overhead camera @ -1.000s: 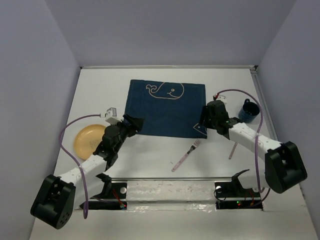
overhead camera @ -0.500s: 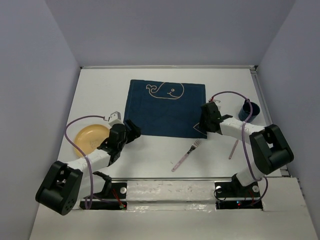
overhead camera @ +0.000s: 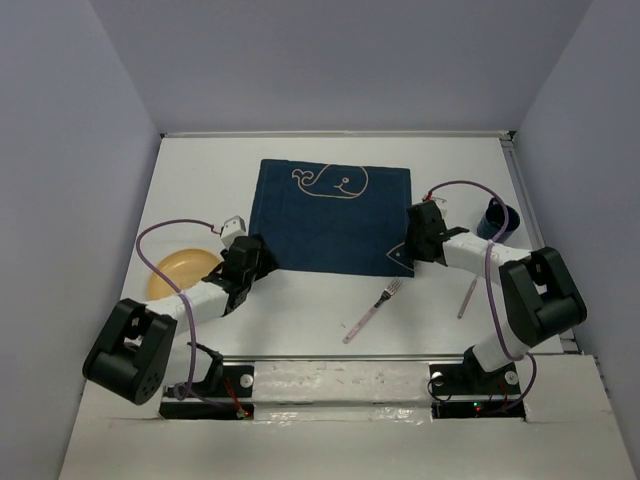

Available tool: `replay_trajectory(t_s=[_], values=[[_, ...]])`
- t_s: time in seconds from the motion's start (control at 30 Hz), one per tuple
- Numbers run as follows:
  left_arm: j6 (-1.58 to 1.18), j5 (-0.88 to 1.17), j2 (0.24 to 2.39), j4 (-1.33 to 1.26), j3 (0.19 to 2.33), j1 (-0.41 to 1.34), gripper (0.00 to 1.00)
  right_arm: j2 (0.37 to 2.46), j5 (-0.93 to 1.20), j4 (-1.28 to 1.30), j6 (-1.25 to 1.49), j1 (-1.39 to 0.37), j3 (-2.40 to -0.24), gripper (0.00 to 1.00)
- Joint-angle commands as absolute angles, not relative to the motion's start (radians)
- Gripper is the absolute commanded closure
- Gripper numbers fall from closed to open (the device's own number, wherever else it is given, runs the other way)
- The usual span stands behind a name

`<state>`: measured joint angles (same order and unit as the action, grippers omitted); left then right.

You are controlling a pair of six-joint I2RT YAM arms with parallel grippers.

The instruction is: Set the dinner table for one person

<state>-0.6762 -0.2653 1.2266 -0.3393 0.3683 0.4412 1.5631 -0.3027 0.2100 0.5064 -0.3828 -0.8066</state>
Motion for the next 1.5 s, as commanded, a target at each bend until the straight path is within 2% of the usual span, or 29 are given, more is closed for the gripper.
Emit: replay_trajectory(t_s=[0.0, 0.07, 0.17, 0.2, 0.3, 0.33, 0.37, 0.4, 0.7, 1.27, 1.37, 1.47], values=[[-0.652, -0.297, 1.276, -0.310, 0.423, 0.440, 0.34, 1.582, -0.246, 0.164, 0.477, -0.368, -0.859, 0.54], [-0.660, -0.327, 1.272, -0.302, 0.422, 0.439, 0.35, 1.586, -0.215, 0.147, 0.471, -0.368, -0.862, 0.54], [-0.666, -0.339, 1.296, -0.302, 0.434, 0.439, 0.36, 1.612, -0.167, 0.129, 0.465, -0.368, -0.864, 0.60], [-0.664, -0.336, 1.311, -0.289, 0.443, 0.439, 0.34, 1.627, -0.169, 0.129, 0.465, -0.368, -0.867, 0.65], [-0.657, -0.324, 1.368, -0.264, 0.480, 0.439, 0.37, 1.640, -0.160, 0.114, 0.469, -0.358, -0.859, 0.75], [-0.655, -0.324, 1.377, -0.259, 0.486, 0.440, 0.41, 1.652, -0.153, 0.103, 0.468, -0.357, -0.856, 0.85], [-0.657, -0.327, 1.374, -0.259, 0.486, 0.440, 0.52, 1.658, -0.146, 0.098, 0.462, -0.348, -0.856, 0.93], [-0.657, -0.327, 1.374, -0.261, 0.485, 0.440, 0.57, 1.664, -0.144, 0.098, 0.456, -0.348, -0.857, 0.99], [-0.635, -0.295, 1.405, -0.218, 0.520, 0.440, 1.00, 1.600, -0.179, 0.107, 0.407, -0.305, -0.857, 1.00], [-0.707, -0.199, 1.252, -0.196, 0.420, 0.528, 1.00, 1.539, -0.247, 0.184, 0.390, -0.285, -0.887, 1.00], [-0.706, -0.218, 1.195, -0.155, 0.429, 0.526, 0.63, 1.532, -0.221, 0.207, 0.390, -0.285, -0.896, 0.91], [-0.693, -0.239, 1.131, -0.118, 0.457, 0.528, 0.42, 1.502, -0.239, 0.230, 0.400, -0.285, -0.893, 0.75]])
